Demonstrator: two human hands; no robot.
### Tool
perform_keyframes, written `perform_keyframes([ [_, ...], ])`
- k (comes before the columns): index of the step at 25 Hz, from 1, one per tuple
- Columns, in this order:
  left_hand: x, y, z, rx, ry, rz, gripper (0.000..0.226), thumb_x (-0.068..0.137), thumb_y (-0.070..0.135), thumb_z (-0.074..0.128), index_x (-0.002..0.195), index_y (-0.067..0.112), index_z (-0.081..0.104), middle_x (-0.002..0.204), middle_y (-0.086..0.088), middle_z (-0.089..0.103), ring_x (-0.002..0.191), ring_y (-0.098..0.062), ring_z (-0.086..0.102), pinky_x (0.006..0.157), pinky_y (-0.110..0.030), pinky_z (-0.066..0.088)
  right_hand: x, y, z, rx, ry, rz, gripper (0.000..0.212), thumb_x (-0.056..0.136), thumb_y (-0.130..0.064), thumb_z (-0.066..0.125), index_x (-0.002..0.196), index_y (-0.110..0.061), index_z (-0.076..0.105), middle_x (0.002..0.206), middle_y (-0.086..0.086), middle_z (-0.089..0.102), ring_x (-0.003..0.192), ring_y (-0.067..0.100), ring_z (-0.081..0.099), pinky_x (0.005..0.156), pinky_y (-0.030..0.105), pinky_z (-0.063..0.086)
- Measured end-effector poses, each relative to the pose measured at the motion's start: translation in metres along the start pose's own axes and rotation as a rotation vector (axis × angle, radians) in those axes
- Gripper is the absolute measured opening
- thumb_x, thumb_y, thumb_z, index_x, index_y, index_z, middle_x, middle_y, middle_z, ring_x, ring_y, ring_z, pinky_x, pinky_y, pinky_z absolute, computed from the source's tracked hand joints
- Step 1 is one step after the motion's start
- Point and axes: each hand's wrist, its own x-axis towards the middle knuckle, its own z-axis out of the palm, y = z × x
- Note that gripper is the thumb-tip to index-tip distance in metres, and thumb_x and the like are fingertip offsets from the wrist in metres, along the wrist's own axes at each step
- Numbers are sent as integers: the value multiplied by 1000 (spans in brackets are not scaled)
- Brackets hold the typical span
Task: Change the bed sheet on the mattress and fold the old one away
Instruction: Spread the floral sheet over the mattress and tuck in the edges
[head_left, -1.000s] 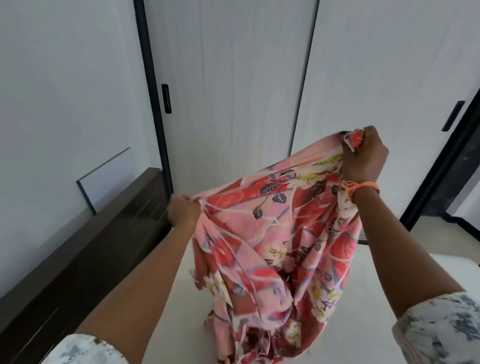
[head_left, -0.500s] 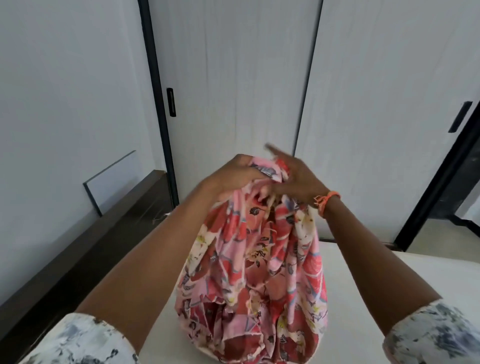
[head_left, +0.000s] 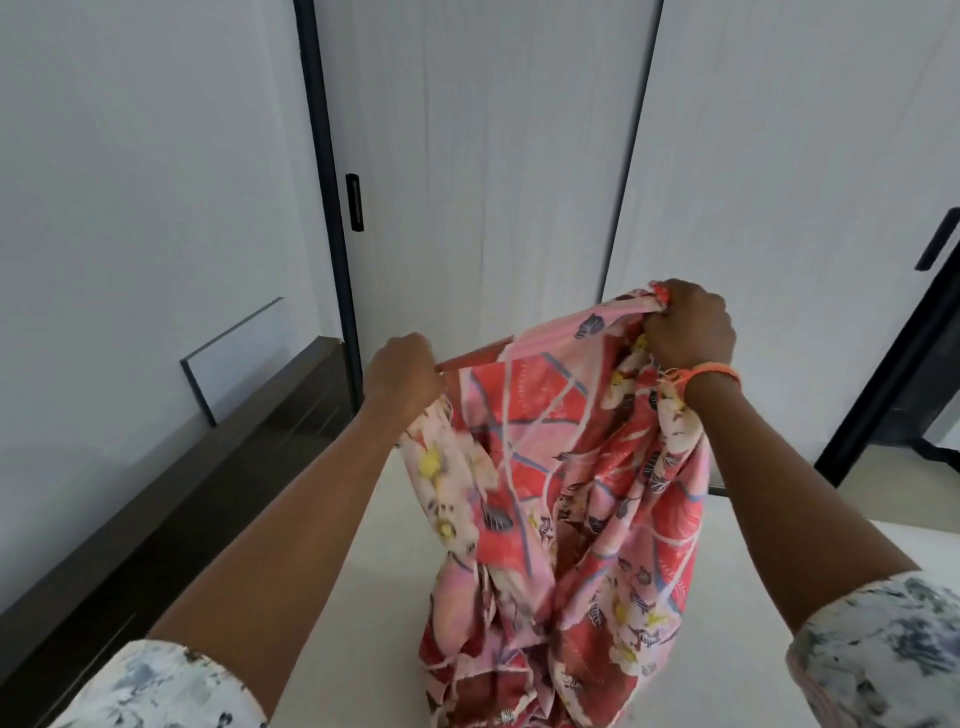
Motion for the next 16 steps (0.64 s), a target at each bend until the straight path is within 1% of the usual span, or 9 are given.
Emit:
perform_keyframes([
  [2, 3, -24, 0, 117, 40, -106, 13, 88, 17, 62, 89, 4, 64, 70, -3, 55, 70, -25, 59, 63, -33, 52, 5, 14, -5, 60, 50, 153, 36, 85, -23, 46, 113, -19, 66, 110, 20, 66, 99, 44, 61, 85, 45, 49],
  [3, 5, -35, -2, 109, 70, -160, 12, 88, 14, 61, 88, 3, 62, 69, -4, 53, 69, -25, 58, 62, -33, 50, 6, 23, -6, 94, 51, 224, 37, 86, -23, 46, 117, -19, 66, 114, 20, 65, 102, 44, 60, 88, 45, 49],
  [6, 15, -48, -8, -177, 146, -267, 18, 93, 16, 54, 87, 1, 62, 73, -8, 59, 73, -29, 61, 61, -33, 51, 3, 34, -3, 153, 9, 333, 37, 84, -18, 47, 116, -14, 66, 115, 21, 65, 103, 42, 61, 88, 43, 49],
  [8, 15, -29, -13, -392, 184, -277, 28, 100, 22, 47, 84, 5, 63, 71, -4, 57, 72, -26, 59, 57, -29, 42, 1, 28, 1, 230, -19, 245, 45, 75, -25, 42, 105, -6, 69, 105, 26, 66, 95, 41, 64, 81, 40, 50],
  [9, 13, -14, -14, -459, 192, -216, 30, 102, 23, 45, 87, 7, 65, 73, -3, 59, 74, -24, 59, 59, -28, 39, 1, 23, 5, 266, -49, 159, 48, 71, -25, 39, 100, -4, 70, 101, 26, 67, 92, 40, 65, 80, 40, 52],
  [11, 4, 21, -14, -524, 188, -7, 26, 99, 20, 48, 95, 7, 71, 83, -5, 65, 80, -23, 60, 65, -27, 34, -6, 5, 14, 387, -177, 23, 39, 71, -19, 43, 95, -9, 72, 96, 18, 71, 93, 31, 67, 85, 43, 54],
  [13, -11, 59, -10, -550, 150, 188, 20, 94, 12, 53, 93, 4, 71, 86, -11, 69, 81, -23, 60, 65, -25, 30, -25, -22, 21, 631, -410, -6, 29, 73, -10, 50, 97, -12, 66, 100, 8, 70, 97, 24, 67, 92, 43, 53],
  [14, -16, 75, -6, -598, 113, 248, 19, 94, 10, 53, 94, 3, 71, 89, -12, 71, 84, -22, 62, 66, -24, 32, -36, -35, 25, 711, -531, -35, 29, 74, -5, 51, 100, -11, 63, 100, 9, 69, 96, 23, 66, 91, 41, 54],
  [16, -22, 96, -4, -757, 12, 253, 25, 96, 12, 49, 103, 4, 71, 99, -11, 73, 91, -21, 65, 72, -26, 42, -47, -46, 35, 777, -692, -94, 35, 79, 4, 49, 110, -9, 58, 105, 16, 66, 98, 25, 66, 85, 40, 55],
])
